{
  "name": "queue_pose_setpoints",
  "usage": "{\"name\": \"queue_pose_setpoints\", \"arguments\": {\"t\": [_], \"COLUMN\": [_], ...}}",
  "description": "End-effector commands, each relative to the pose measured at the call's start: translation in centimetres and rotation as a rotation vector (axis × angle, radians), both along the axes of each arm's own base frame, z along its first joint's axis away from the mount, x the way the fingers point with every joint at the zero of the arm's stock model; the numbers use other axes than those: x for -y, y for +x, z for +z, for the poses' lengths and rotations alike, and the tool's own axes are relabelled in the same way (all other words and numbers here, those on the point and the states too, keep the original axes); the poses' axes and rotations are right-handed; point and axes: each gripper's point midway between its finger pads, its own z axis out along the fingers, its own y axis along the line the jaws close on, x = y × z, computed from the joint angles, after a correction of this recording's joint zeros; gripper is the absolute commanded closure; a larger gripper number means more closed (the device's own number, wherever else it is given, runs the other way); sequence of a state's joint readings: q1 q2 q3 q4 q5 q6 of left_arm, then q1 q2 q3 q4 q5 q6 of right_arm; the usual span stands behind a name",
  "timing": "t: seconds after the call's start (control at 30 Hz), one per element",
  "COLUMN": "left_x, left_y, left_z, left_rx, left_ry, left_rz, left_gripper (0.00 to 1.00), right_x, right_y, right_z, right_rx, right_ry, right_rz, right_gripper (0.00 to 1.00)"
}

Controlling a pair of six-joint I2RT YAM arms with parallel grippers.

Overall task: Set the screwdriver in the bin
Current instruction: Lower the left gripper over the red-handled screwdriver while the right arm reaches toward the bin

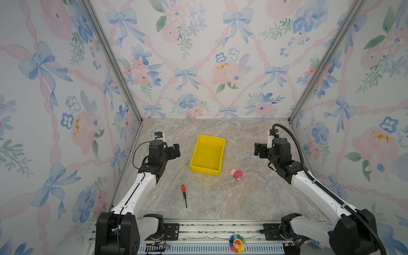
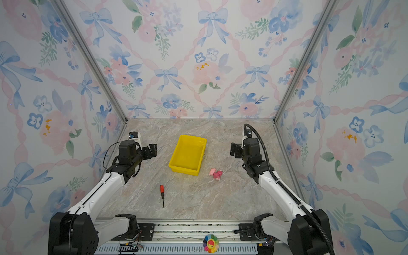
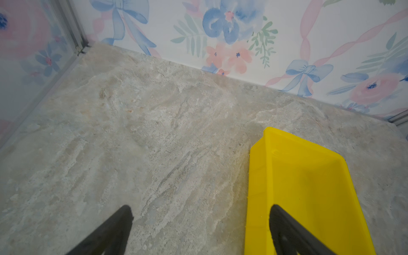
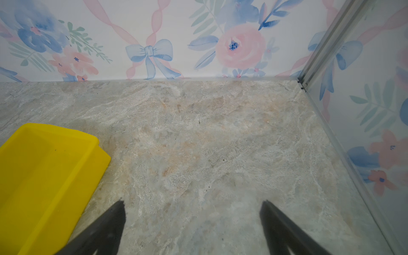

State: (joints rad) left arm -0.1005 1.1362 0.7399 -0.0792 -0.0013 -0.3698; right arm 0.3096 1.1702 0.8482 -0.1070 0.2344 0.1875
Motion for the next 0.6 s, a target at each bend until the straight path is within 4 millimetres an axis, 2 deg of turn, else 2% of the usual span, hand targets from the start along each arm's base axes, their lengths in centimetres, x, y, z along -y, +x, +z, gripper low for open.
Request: {"name": "queue_pose_setpoints", "arguments": {"t": [0.0,0.13,0.23,0.33,0.57], "left_x": [0.7,1.1,1.0,1.0,3.0], "left_y": [-2.8,-4.4,-5.9,-7.3,-10.8], "left_z": [-0.5,-0.5,-1.4,-2.8,-6.8], "left_rx": [-0.125,-0.171,-0.259,-0.362,-0.566], "left_ry": [-0.087,-0.123,-0.112,-0.107,-0.127], "left_rz": [0.022,0.027,0.055,0.076,0.036], "left_gripper": [0.03,0.03,0.03,0.03,0.03], "right_x": [-1.0,-1.6,-2.3,-3.2,-5.5], "right_y": [-1.3,-1.8,-2.0,-2.3,-3.0], "right_z": [-1.0,-1.5,-1.9,-2.3,-1.9], "right_rx": [-0.150,-0.193,-0.234,-0.259,-0.279], "right_ry": [0.057,0.083,0.101,0.106,0.117], "right_rz": [0.011,0.010,0.030,0.061,0.156], "right_gripper": [0.03,0.03,0.03,0.03,0.03]}}
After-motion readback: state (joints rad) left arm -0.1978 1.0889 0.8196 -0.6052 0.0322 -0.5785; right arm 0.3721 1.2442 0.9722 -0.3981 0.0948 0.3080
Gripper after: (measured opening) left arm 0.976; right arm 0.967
